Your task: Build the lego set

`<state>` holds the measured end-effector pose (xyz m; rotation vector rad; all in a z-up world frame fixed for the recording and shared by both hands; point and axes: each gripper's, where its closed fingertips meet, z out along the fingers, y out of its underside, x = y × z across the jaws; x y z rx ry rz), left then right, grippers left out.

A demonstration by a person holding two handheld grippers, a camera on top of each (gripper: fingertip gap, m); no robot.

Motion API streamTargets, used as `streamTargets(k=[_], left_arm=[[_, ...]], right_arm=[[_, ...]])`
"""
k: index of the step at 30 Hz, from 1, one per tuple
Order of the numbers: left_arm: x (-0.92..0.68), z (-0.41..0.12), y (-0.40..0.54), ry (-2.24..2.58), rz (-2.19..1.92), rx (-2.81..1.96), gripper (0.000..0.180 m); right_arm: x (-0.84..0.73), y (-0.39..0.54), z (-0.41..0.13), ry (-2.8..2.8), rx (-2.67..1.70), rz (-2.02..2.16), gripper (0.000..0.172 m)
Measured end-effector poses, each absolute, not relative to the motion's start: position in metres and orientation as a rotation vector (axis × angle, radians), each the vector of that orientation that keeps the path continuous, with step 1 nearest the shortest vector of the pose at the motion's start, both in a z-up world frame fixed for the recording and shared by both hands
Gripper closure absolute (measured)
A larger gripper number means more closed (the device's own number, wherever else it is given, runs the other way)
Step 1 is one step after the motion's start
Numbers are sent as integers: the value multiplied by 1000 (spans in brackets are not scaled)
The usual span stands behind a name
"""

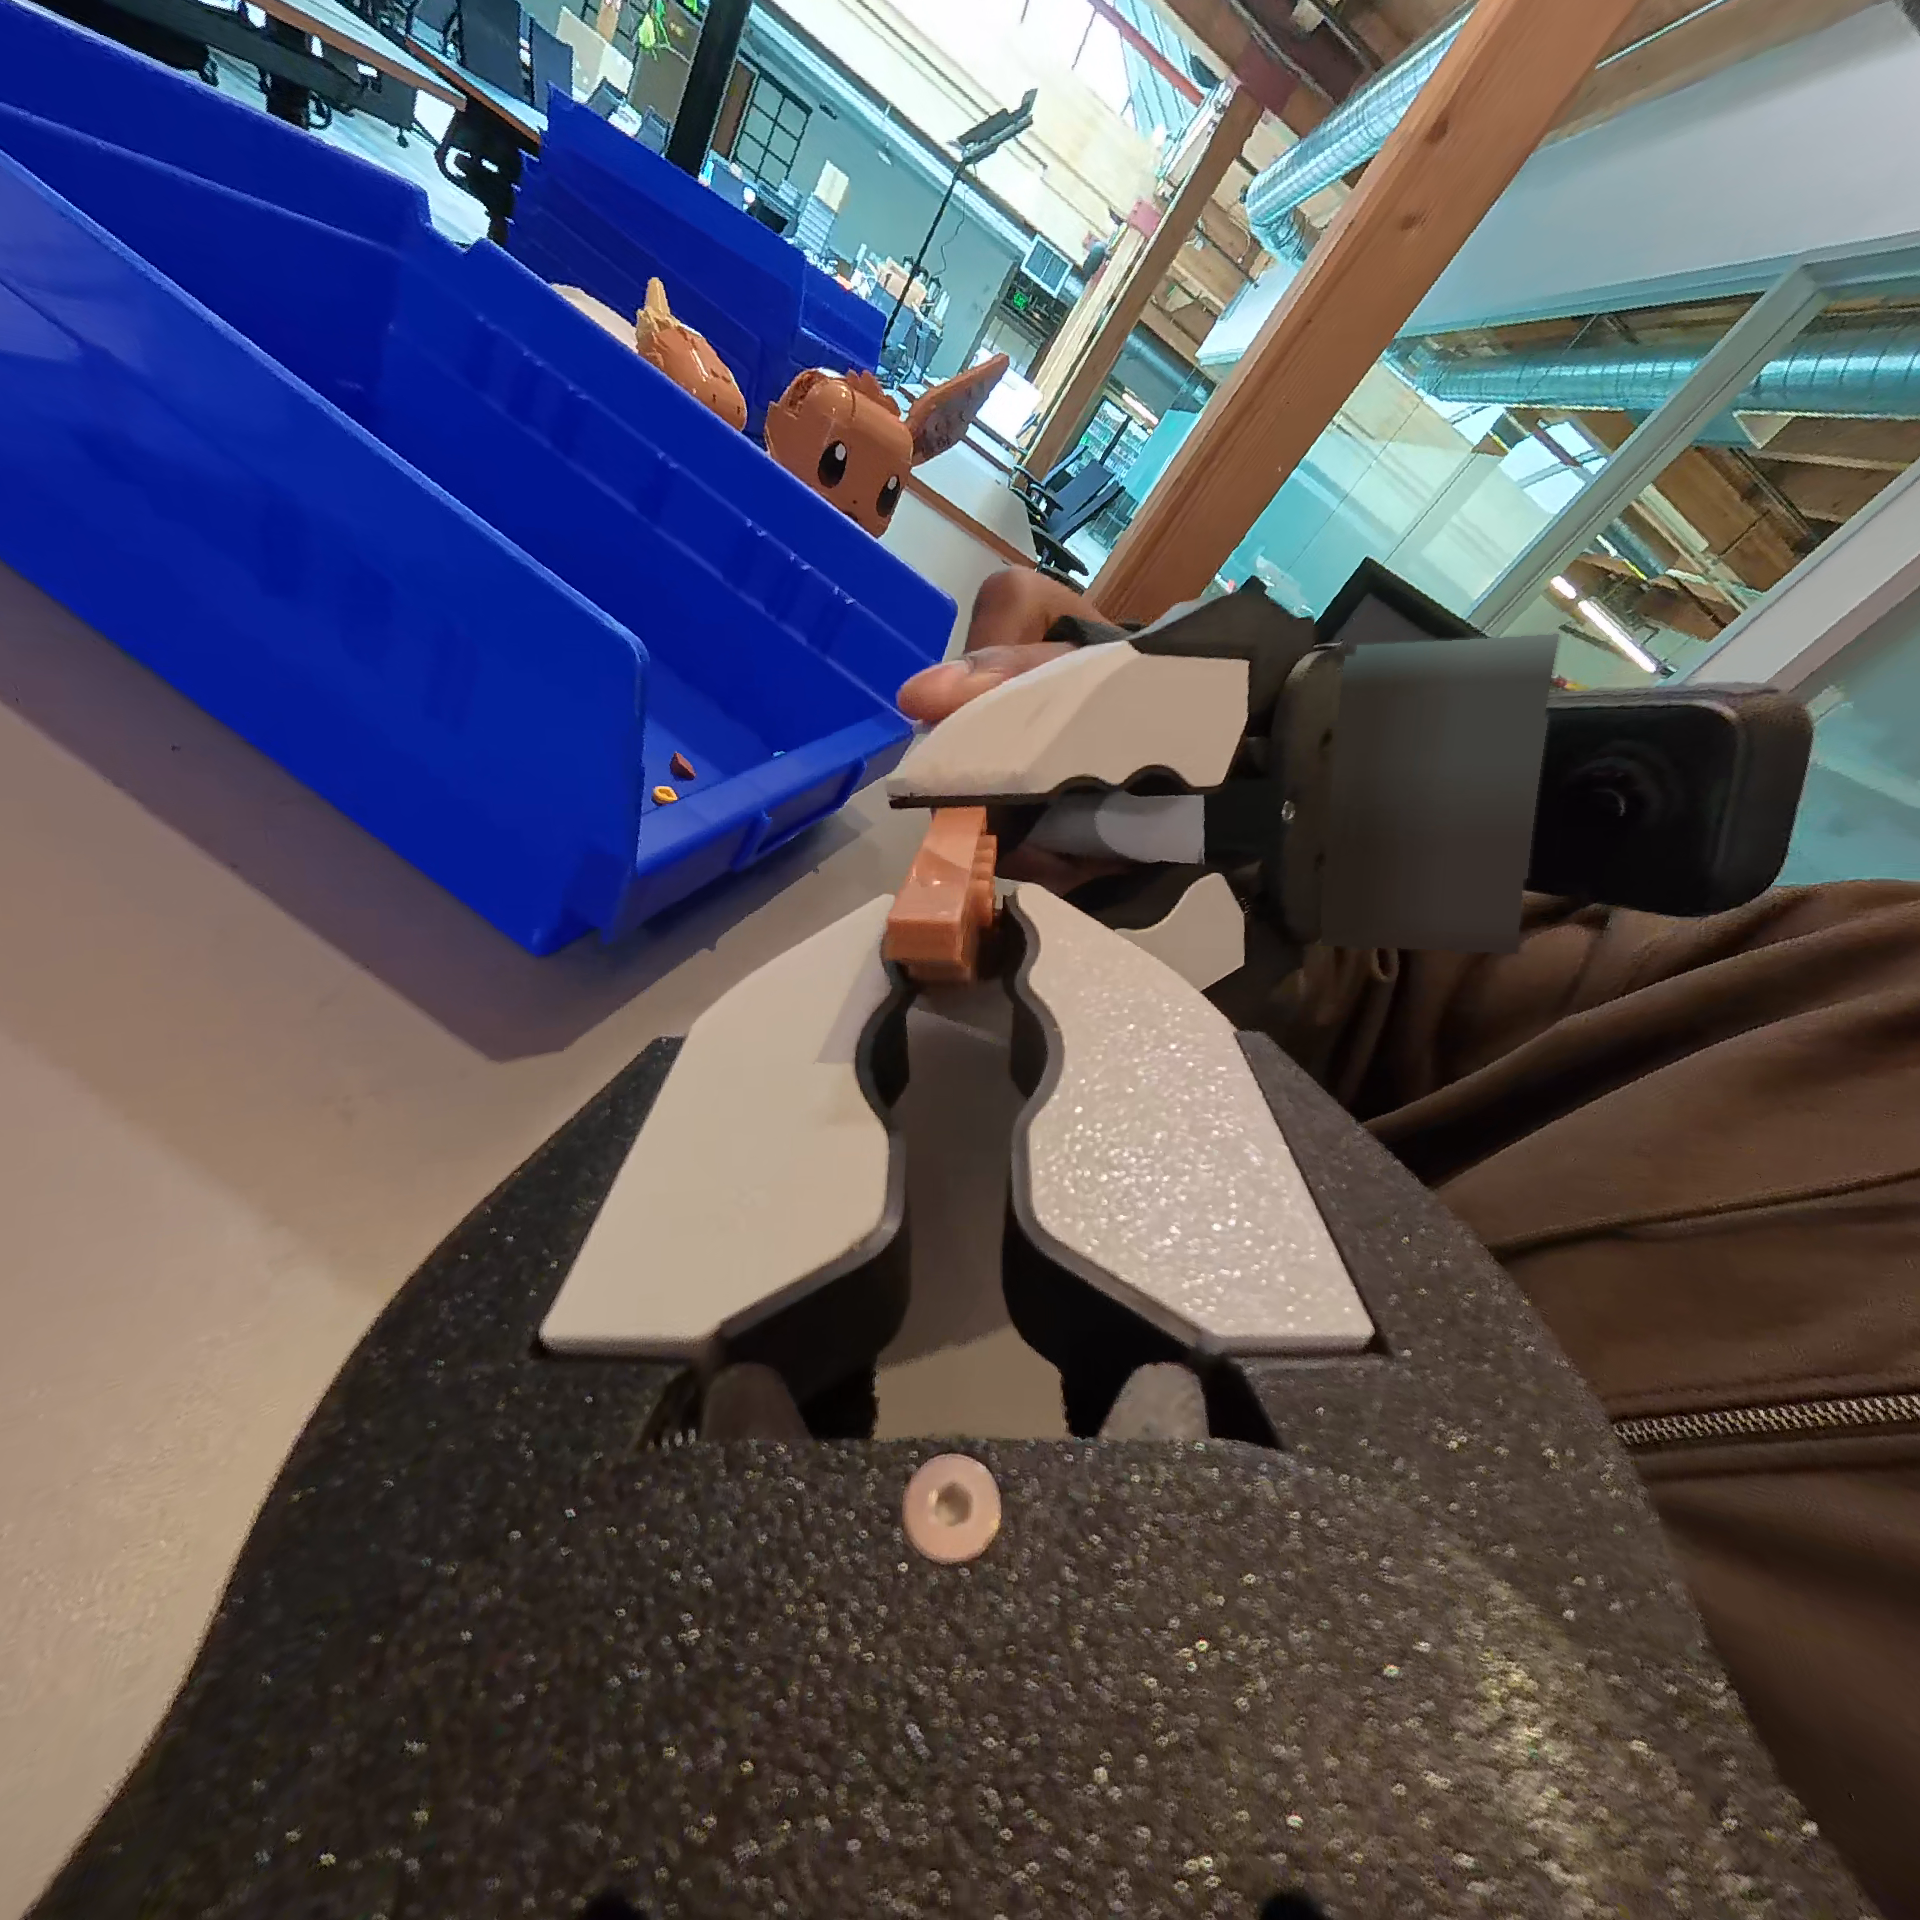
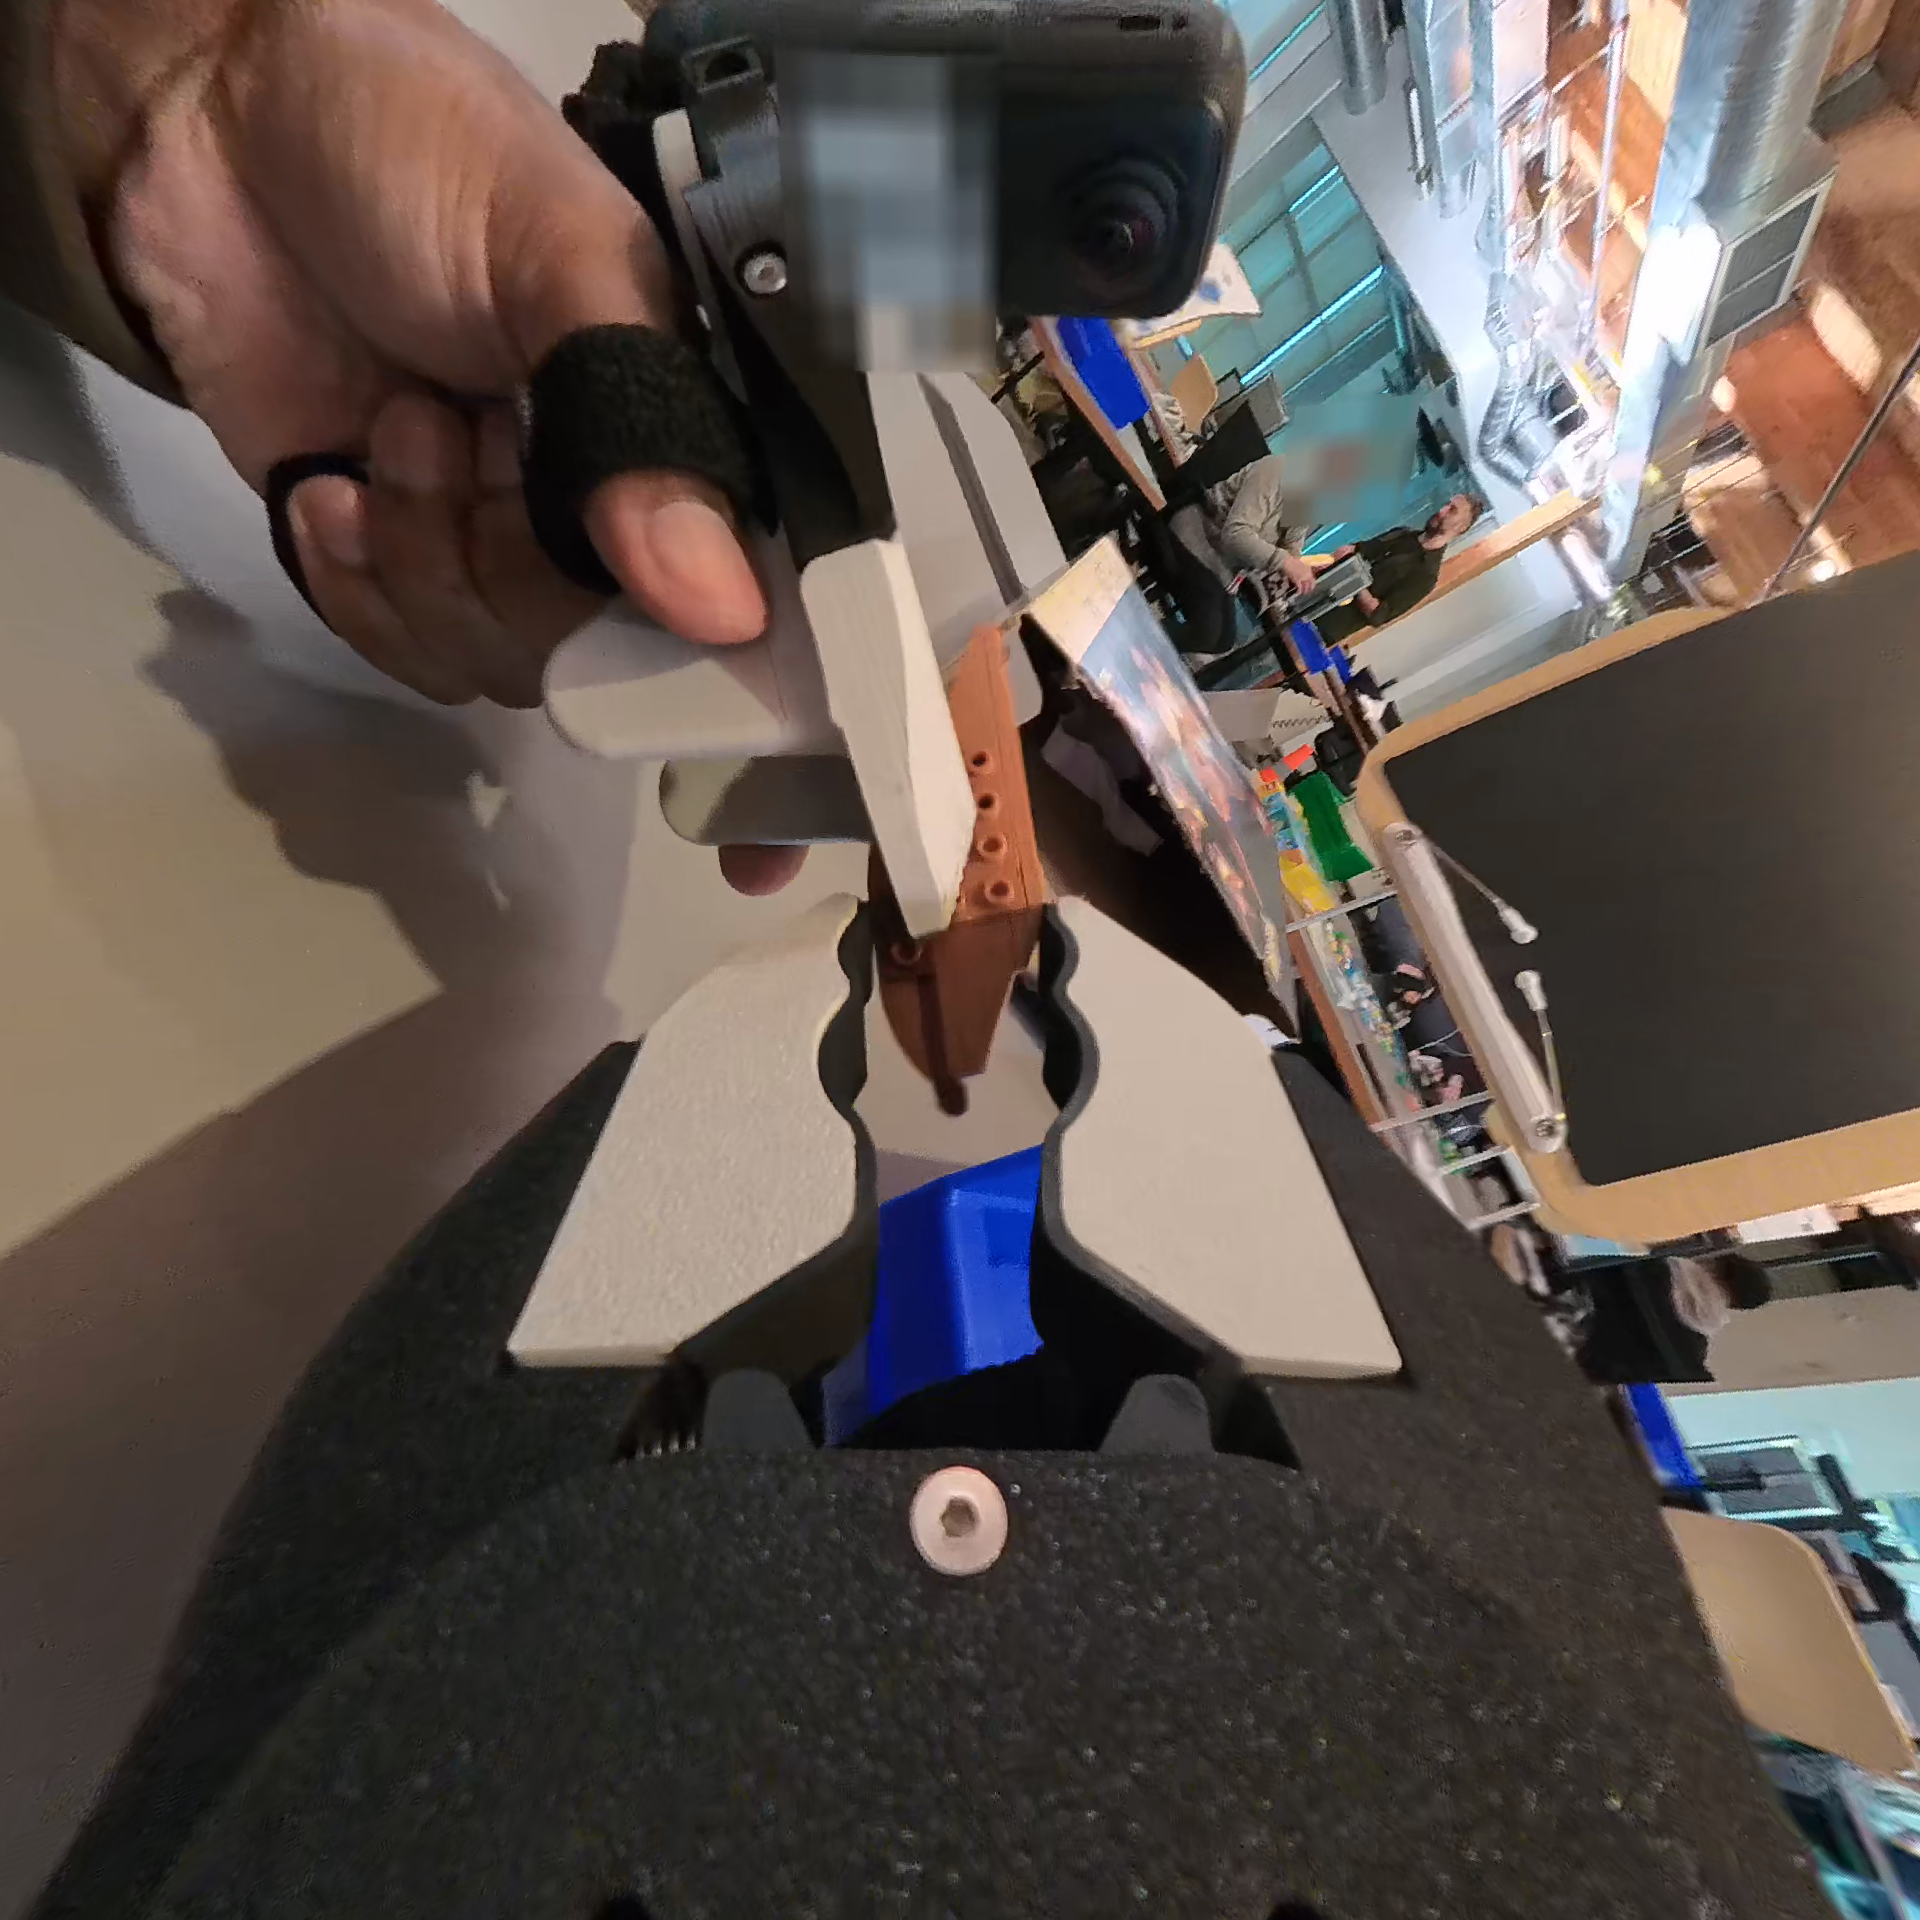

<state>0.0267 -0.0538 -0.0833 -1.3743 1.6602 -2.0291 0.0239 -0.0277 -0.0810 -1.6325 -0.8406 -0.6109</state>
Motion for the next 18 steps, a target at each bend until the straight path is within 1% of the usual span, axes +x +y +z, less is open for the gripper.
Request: streamTargets(k=[3, 7, 10, 13, 18], left_arm=[[22, -79, -53, 1662, -2058, -1356, 166], [18, -77, -57, 1697, -2104, -1346, 166], [15, -78, -63, 1733, -2129, -1338, 166], [14, -79, -64, 1746, -2143, -1349, 166], [14, -79, -65, 1750, -2143, -1362, 166]], right_arm=[[29, -29, -81, -880, -1584, -692, 130], [23, -34, -73, -906, -1484, -683, 125], [15, -36, -72, -942, -1435, -663, 128], [11, -37, -75, -972, -1422, -658, 142], [10, -37, -77, -946, -1450, -581, 142]])
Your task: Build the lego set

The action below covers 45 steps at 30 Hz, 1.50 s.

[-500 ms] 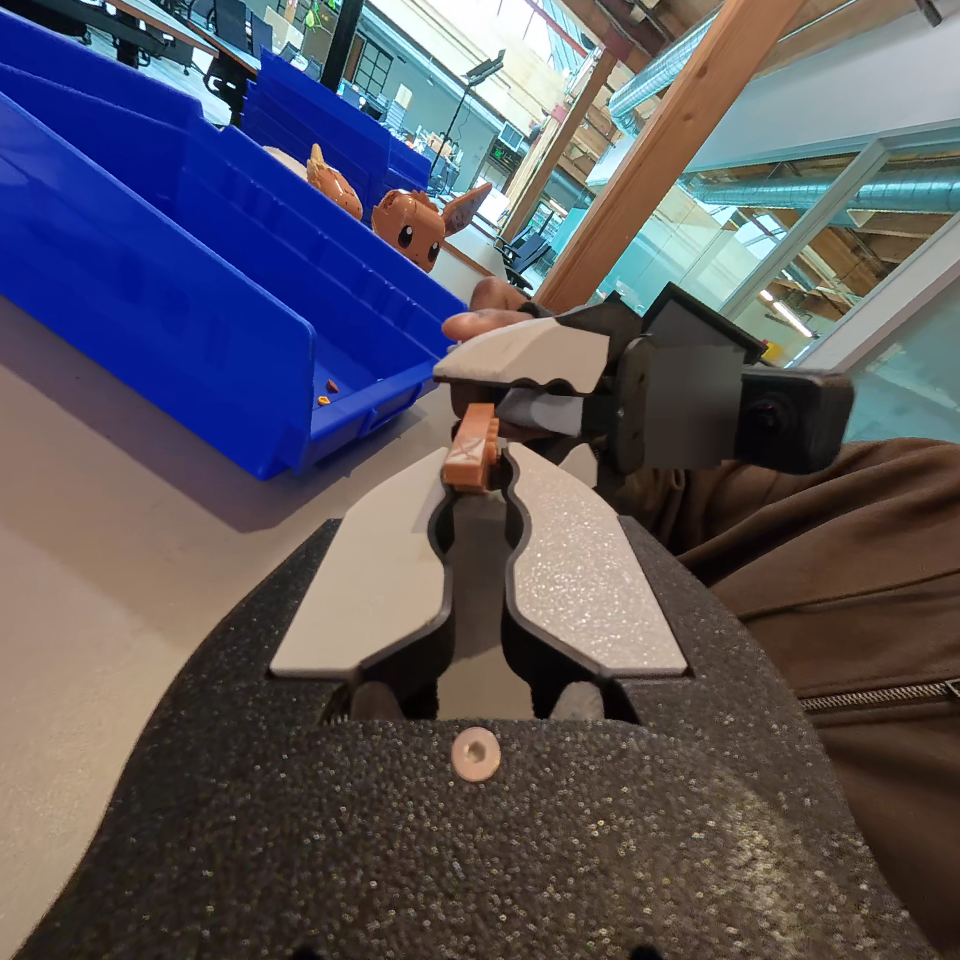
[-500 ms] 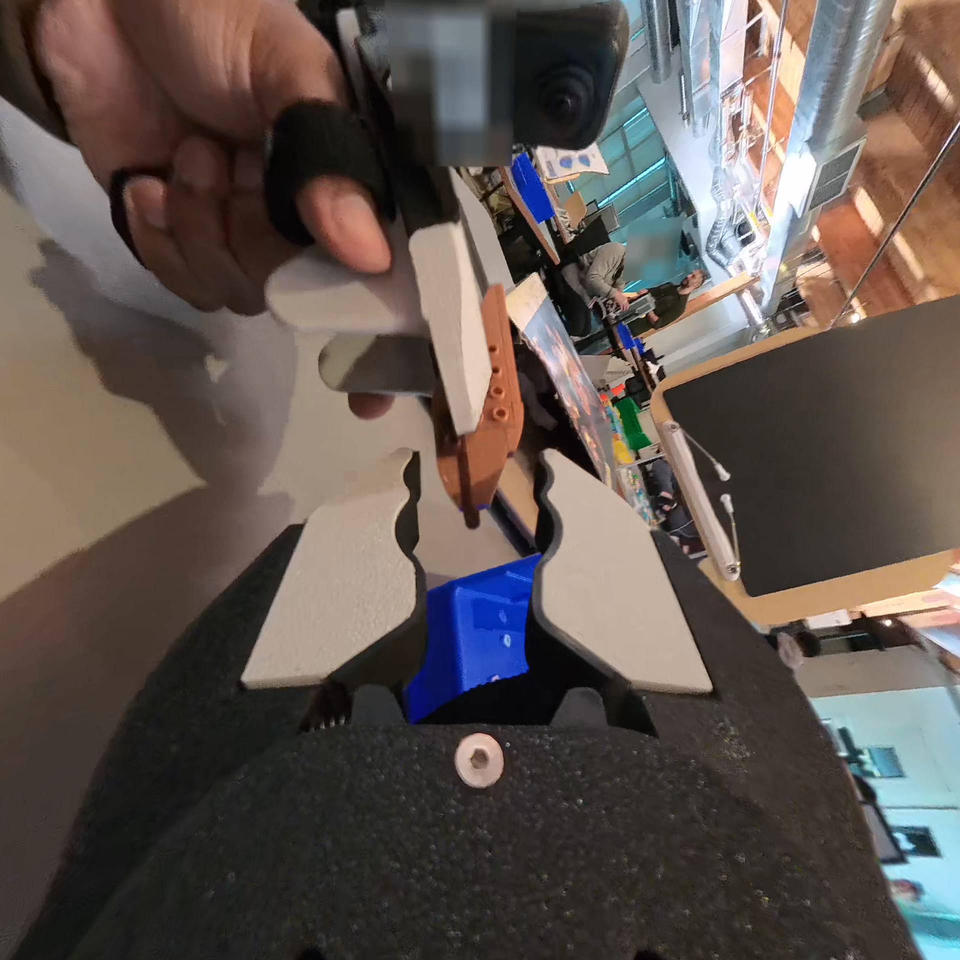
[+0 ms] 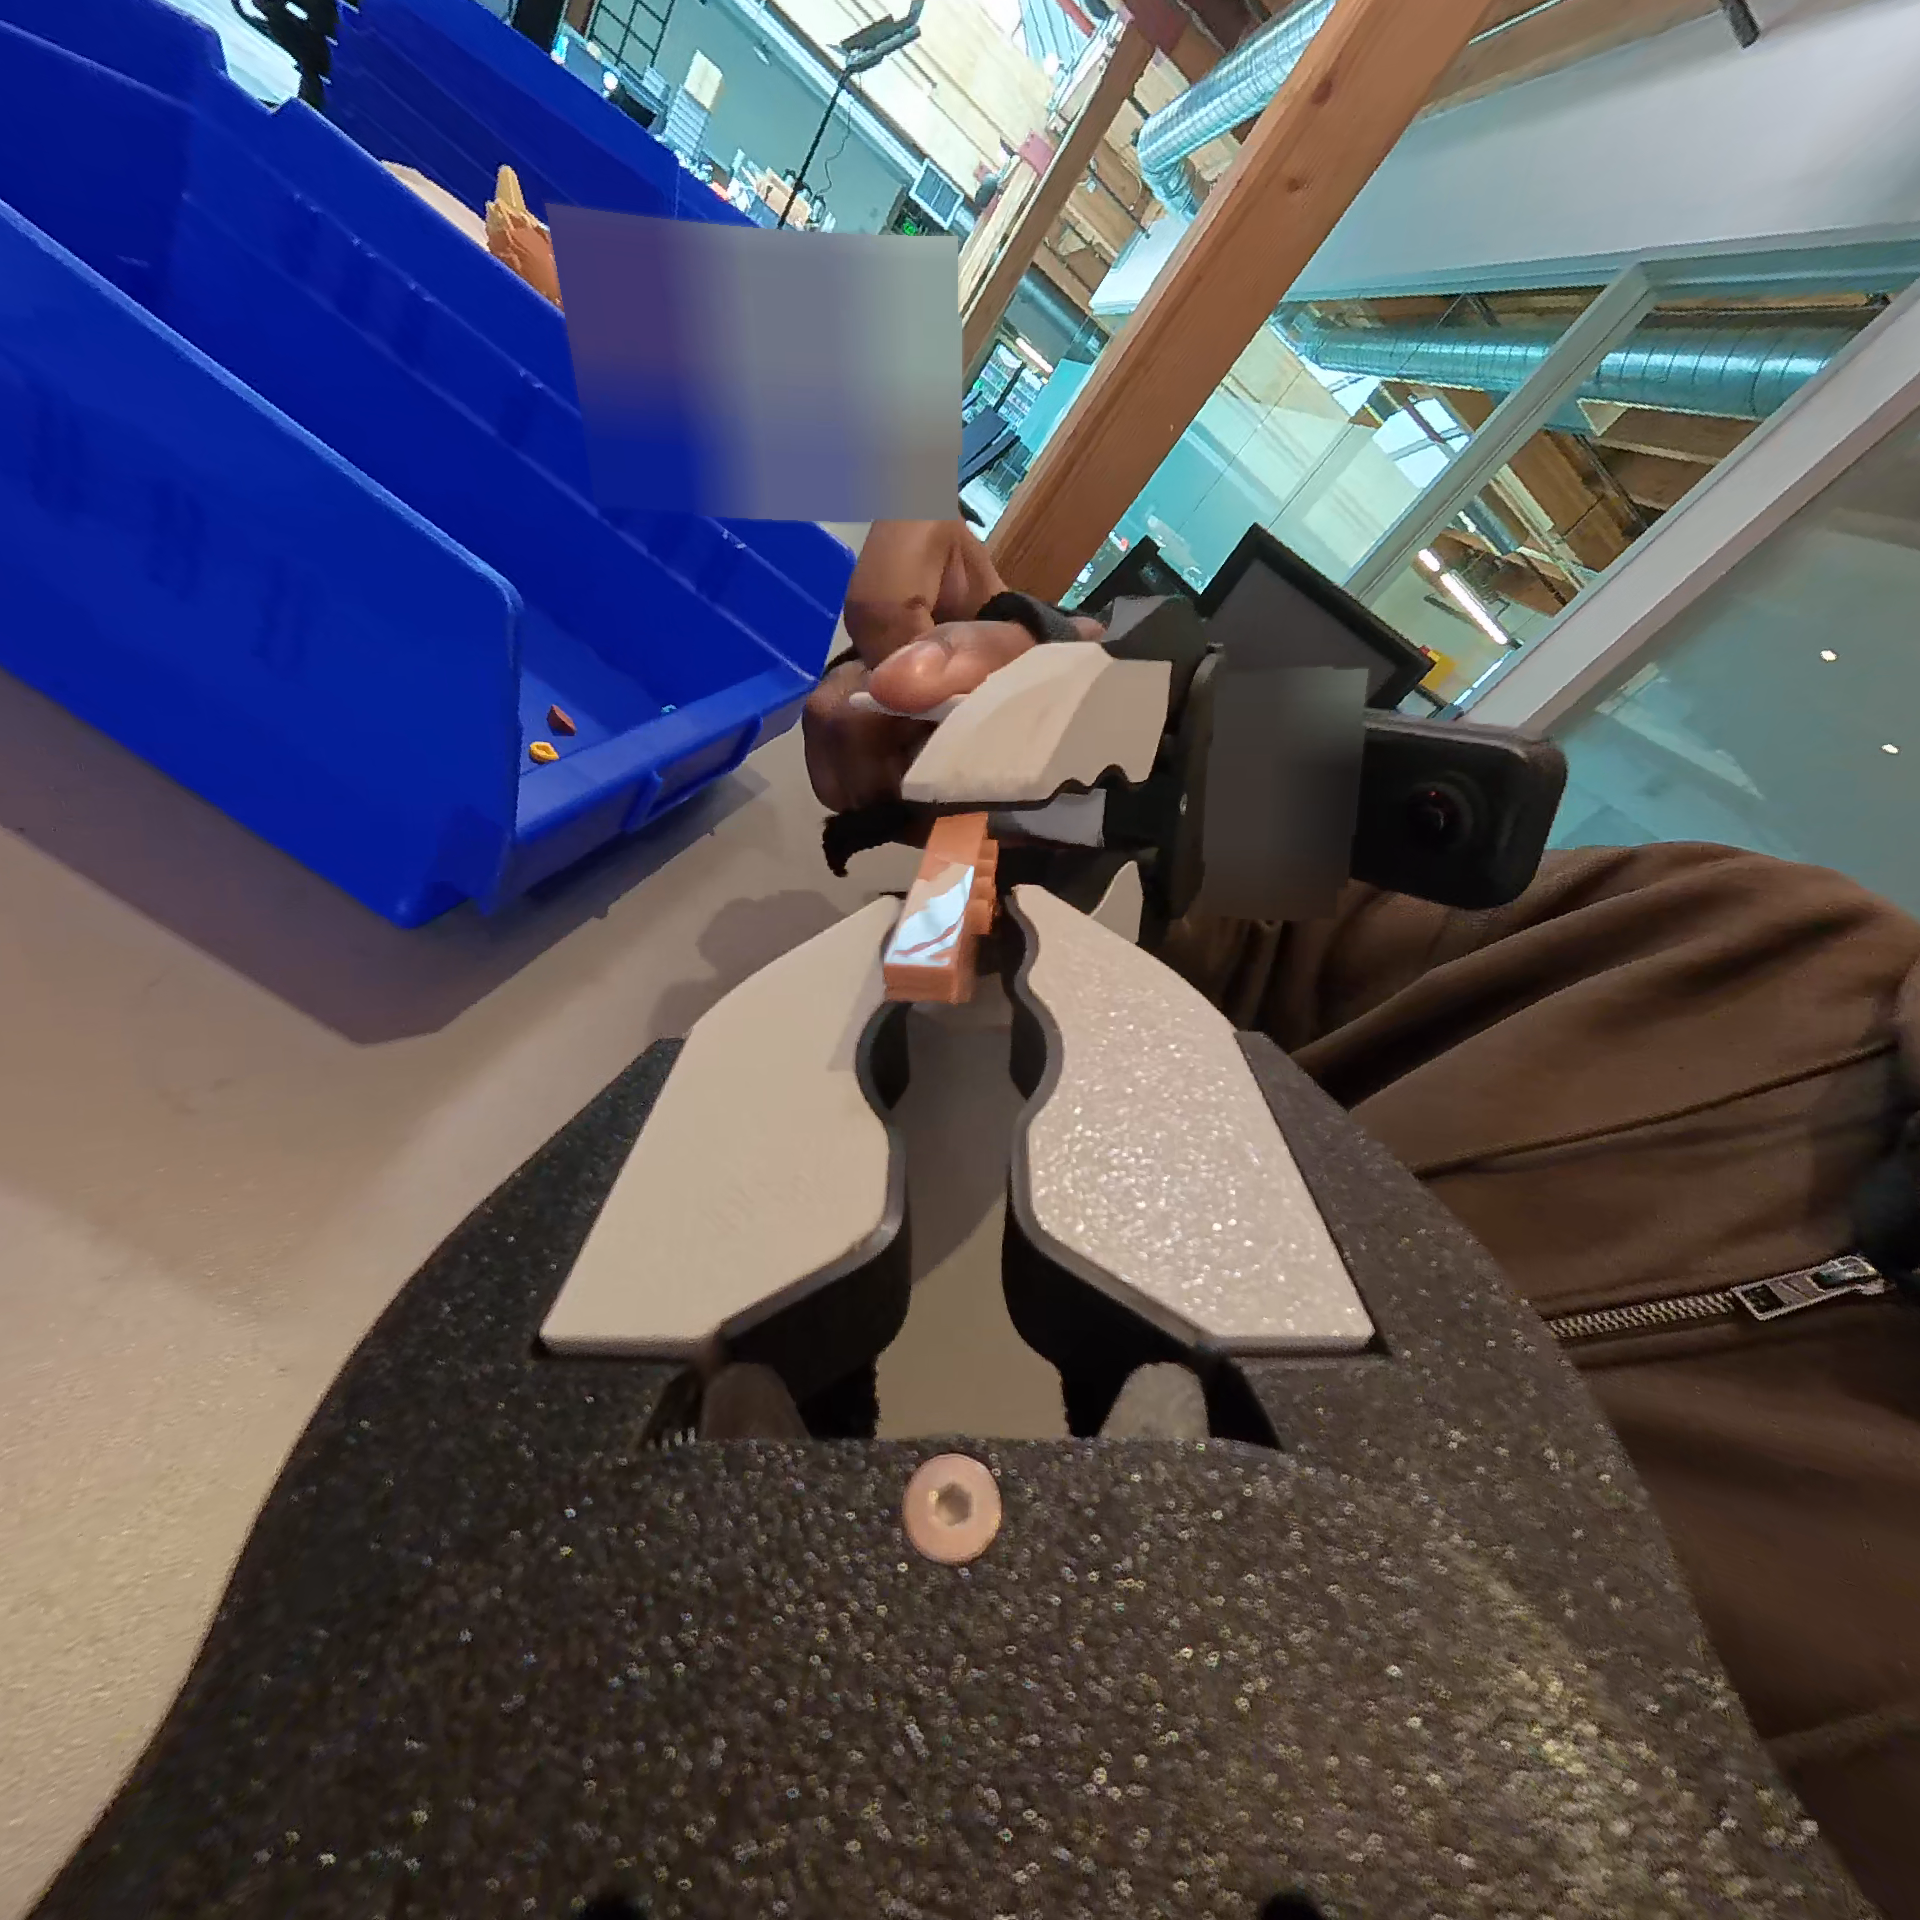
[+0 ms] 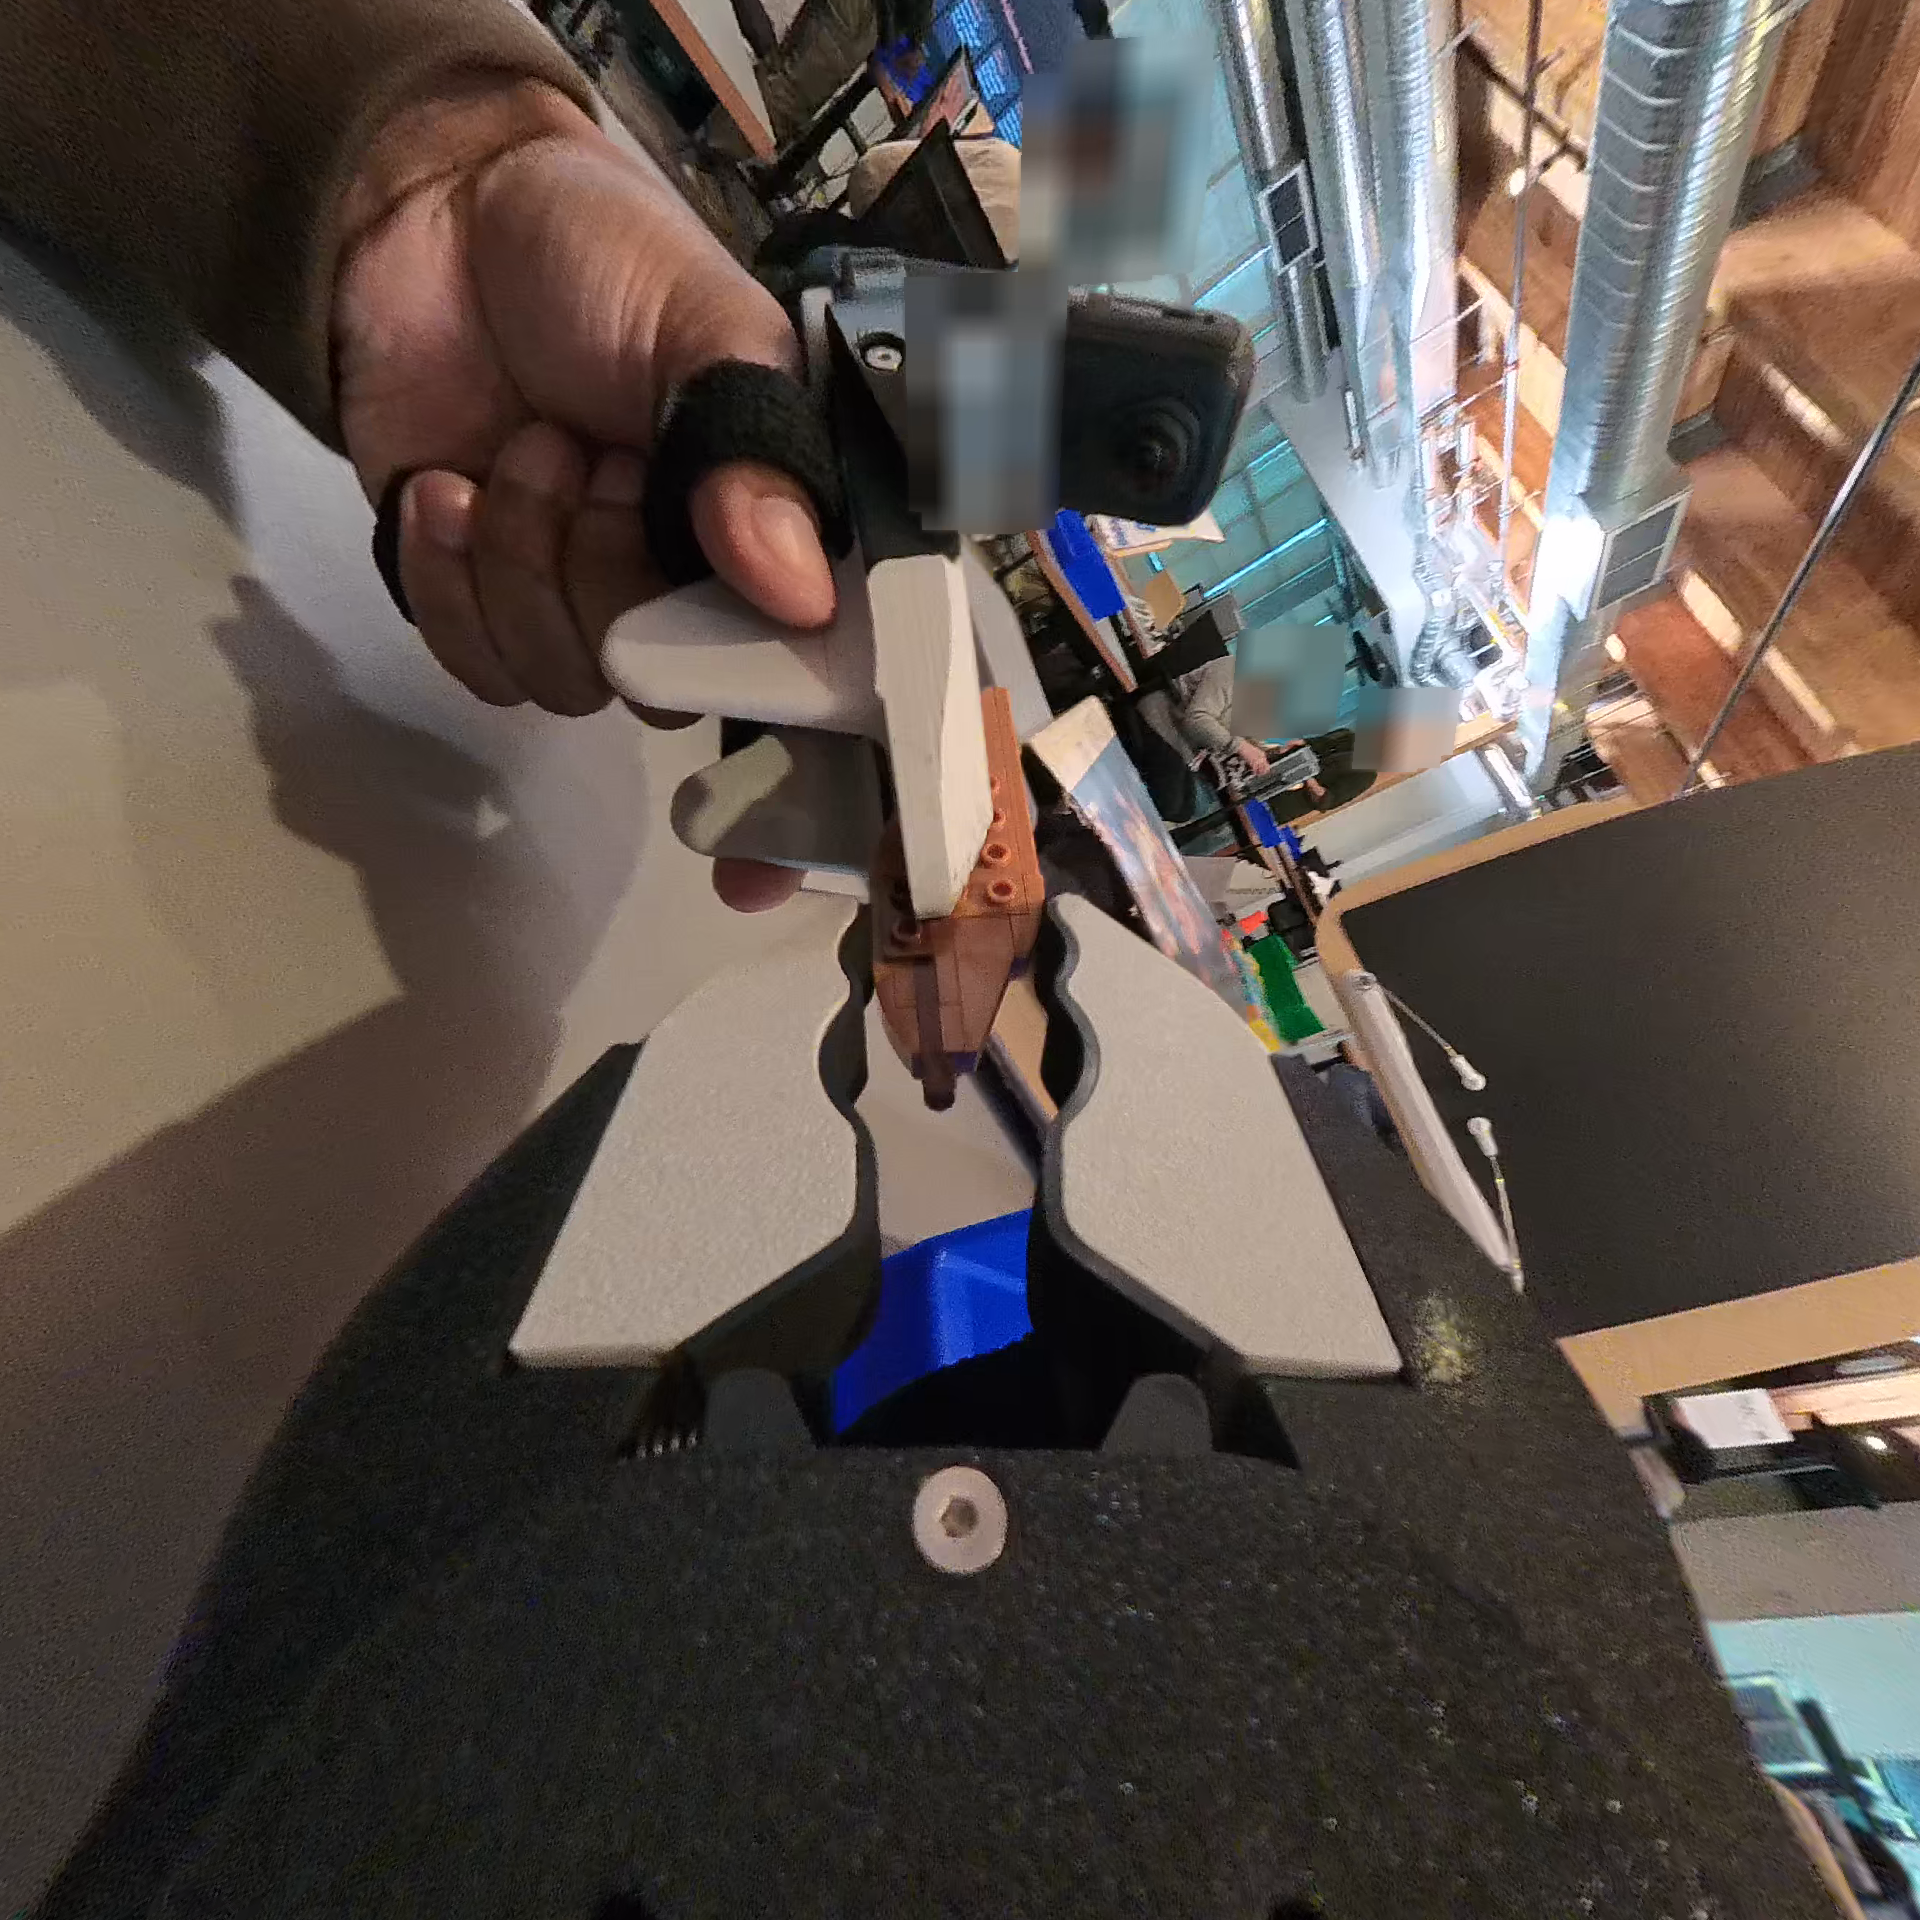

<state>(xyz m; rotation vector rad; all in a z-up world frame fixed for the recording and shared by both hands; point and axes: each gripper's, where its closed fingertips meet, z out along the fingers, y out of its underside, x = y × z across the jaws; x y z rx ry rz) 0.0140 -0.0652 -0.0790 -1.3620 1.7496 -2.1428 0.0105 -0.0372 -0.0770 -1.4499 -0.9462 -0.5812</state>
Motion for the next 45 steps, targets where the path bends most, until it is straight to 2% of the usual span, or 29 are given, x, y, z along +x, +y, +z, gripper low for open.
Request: streamTargets(k=[19, 22, 24, 28, 45], left_arm=[[18, -83, -61, 1750, -2075, -1389, 166], [15, -81, -65, 1775, -2088, -1363, 166], [13, -83, -70, 1813, -2102, -1356, 166], [11, -85, -77, 1859, -2106, -1346, 166], [16, -83, -71, 1799, -2099, -1360, 166]], right_arm=[[13, -34, -79, -914, -1469, -588, 142], [8, -33, -78, -931, -1432, -614, 124], [3, -35, -78, -959, -1402, -609, 121], [-1, -37, -78, -993, -1375, -614, 139], [6, -32, -74, -887, -1425, -585, 139]])
